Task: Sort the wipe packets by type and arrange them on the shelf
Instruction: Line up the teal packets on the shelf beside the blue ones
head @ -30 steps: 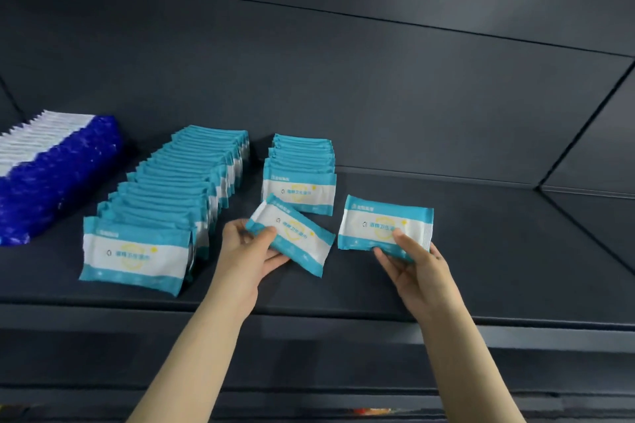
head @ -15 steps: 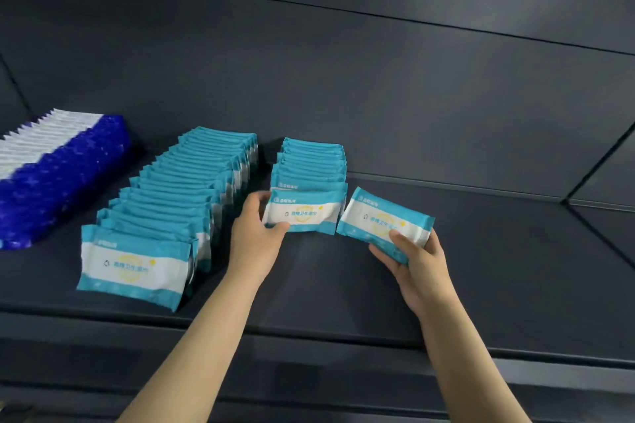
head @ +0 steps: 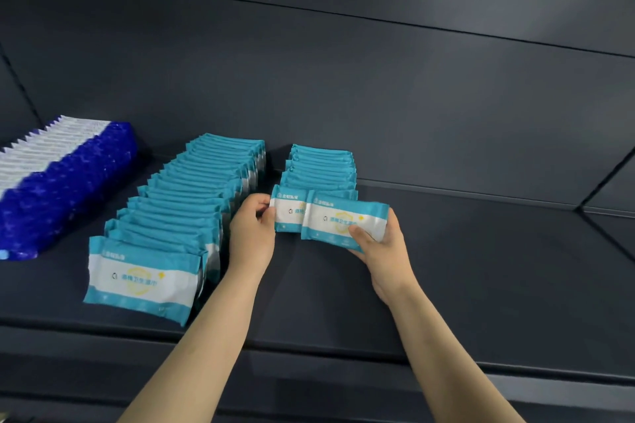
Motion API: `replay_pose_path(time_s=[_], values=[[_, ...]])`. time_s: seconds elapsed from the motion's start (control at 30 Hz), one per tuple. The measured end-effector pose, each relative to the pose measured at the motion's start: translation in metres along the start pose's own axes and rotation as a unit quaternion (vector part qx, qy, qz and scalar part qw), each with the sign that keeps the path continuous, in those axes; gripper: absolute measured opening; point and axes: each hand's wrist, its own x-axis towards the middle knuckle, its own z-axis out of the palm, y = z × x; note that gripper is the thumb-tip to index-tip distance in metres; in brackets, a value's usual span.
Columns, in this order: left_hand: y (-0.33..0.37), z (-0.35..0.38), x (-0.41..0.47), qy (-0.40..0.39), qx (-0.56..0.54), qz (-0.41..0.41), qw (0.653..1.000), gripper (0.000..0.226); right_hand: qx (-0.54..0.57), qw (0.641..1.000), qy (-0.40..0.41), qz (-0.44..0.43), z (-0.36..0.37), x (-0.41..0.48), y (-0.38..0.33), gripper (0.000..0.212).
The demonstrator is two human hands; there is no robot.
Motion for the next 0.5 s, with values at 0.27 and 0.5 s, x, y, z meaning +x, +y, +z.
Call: replay_pose_path(time_s=[0.27, 0.5], values=[[0.004, -0.010, -0.012, -0.076, -0.025, -0.017, 0.997, 0.022, -0.347, 0.930, 0.087, -0.083, 0.023, 0.019, 0.018, 0.038], [-0.007, -0.006, -0.008, -0.074, 0.069, 0.028, 0.995, 0.048, -0.353, 0.927, 0.074, -0.103, 0.029, 0.015, 0.021, 0.058]])
